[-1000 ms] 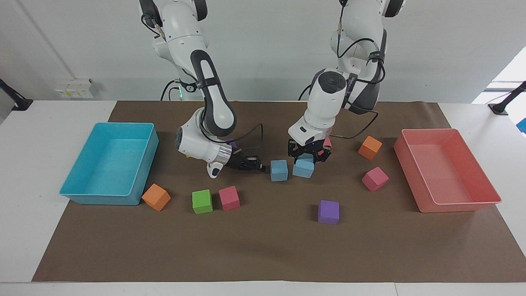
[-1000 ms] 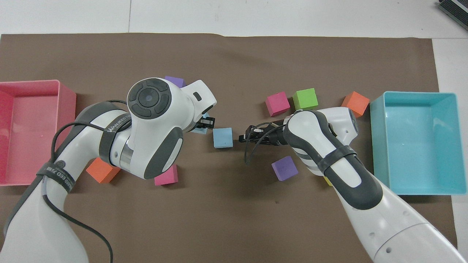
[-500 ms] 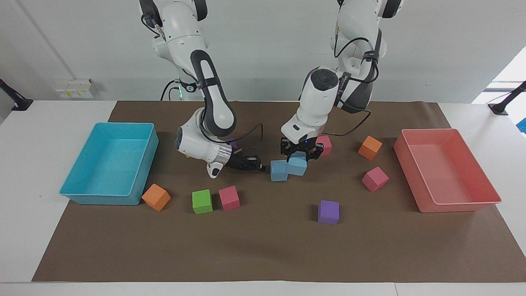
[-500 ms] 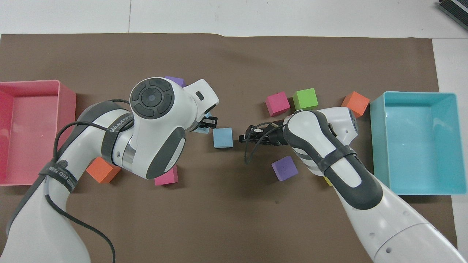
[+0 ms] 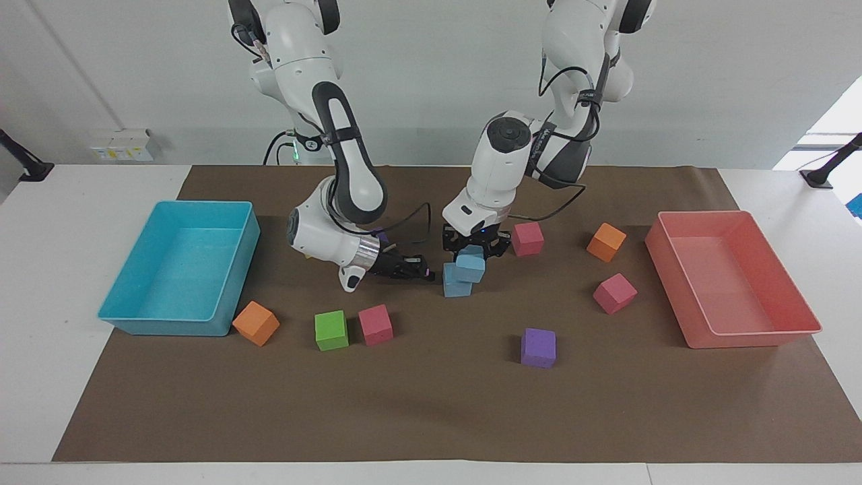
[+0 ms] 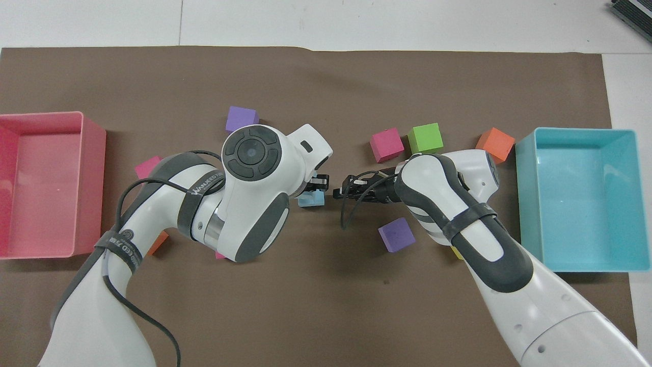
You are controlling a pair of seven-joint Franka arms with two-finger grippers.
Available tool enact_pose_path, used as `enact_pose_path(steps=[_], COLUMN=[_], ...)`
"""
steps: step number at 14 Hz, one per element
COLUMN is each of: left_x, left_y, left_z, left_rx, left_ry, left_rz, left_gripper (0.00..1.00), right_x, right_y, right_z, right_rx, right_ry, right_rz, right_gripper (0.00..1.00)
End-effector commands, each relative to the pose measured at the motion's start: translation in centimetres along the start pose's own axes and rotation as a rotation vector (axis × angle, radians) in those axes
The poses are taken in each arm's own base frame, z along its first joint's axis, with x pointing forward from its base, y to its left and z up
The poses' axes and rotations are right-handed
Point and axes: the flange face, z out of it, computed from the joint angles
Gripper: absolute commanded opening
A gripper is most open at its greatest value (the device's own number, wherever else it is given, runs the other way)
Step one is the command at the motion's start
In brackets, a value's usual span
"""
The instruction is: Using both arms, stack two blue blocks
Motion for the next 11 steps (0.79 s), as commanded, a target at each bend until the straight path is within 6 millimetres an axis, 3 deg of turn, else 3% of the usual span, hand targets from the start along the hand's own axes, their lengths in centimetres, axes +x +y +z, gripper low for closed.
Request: enact_pose_path(steps=[1,11], left_x=[0.6,-0.4], left_y=[0.6,1.5], left_z=[0.7,1.8], left_rx=[-0.02,-0.013], left_ry=[0.015,-0.005], left_rz=[-0.033,-0.089], left_gripper=[0.0,0.0], right_x=[-0.1,-0.1], right_y=[0.1,0.1], right_z=[-0.1,-0.1], right_rx=[0.015,0.015], right_ry=[-0.014,-0.014], right_rz=[0.003,0.003], right_gripper=[0.0,0.0])
